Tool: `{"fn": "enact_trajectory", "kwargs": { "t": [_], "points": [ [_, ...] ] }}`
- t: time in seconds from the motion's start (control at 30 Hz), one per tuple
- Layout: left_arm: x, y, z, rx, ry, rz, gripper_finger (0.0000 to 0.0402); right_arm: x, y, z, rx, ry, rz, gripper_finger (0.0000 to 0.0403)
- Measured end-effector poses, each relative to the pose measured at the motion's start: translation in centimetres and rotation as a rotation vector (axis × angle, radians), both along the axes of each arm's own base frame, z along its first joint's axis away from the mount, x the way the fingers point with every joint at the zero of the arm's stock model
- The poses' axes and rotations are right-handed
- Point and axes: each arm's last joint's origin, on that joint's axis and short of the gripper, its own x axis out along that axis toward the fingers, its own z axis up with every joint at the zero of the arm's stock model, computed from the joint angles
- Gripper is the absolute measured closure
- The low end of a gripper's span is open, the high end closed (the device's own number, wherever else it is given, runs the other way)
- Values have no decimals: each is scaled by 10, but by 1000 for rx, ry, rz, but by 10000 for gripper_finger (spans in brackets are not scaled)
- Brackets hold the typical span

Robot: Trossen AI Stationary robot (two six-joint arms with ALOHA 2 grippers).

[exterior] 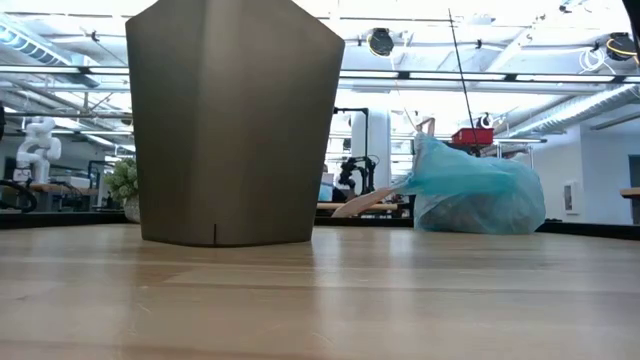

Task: Place trash/remove bag and relplace
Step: Insert the bottom blue trash bag into the trash bin

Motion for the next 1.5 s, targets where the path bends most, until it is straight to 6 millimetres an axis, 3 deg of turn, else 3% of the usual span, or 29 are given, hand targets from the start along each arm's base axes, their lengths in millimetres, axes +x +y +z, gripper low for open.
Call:
{"fn": "enact_trajectory", "kwargs": {
  "t": [0.27,0.43,0.57,0.7,0.9,1.07,1.33,1.5],
  "points": [
    [-11,1,3,6,-15,3,401,-11,0,11,-109,-99,-108,403],
    [-12,1,4,16,-18,5,401,4,-6,1,-286,-120,-304,403],
    [-12,1,4,16,-18,6,401,15,-12,-6,-330,-126,-348,403],
    [-12,1,4,17,-24,11,401,30,-12,-22,-301,-30,-277,403],
    [-12,3,4,26,-23,33,402,46,7,-48,-302,153,-148,403],
    [-12,4,4,36,-24,42,402,48,8,-58,-258,273,-196,403],
    [-24,5,10,36,-74,27,402,28,-20,-70,-133,578,-370,403],
    [-26,5,10,36,-70,26,402,-8,-14,-31,-116,414,-164,403]
  ]
}}
